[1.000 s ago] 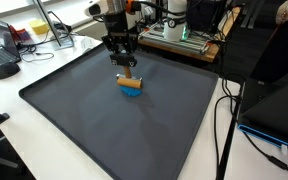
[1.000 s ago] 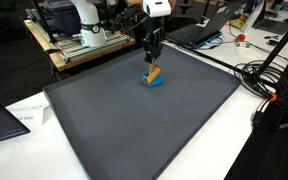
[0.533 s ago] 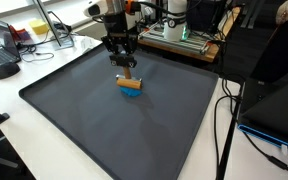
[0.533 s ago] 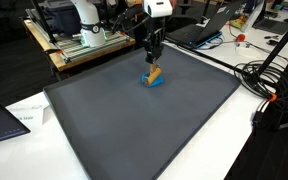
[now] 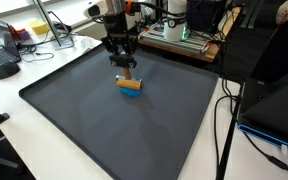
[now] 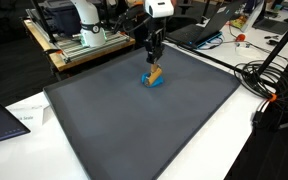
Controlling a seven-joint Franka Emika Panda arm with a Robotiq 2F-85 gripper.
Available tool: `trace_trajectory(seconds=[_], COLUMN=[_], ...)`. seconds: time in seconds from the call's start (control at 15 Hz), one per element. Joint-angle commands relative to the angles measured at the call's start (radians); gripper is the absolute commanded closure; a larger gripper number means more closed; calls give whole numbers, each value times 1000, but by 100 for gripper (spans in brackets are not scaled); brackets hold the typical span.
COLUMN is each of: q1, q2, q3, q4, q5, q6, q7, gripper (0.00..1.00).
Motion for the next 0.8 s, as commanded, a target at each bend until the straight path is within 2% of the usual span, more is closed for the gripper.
trace_trajectory(seconds=[0.0, 0.73], q1=[4, 5], q2=[114, 136], q3=[28, 37], q4=[30, 38], q5=[34, 36], q6=[98, 113], q7=[-24, -48], gripper=[78, 78])
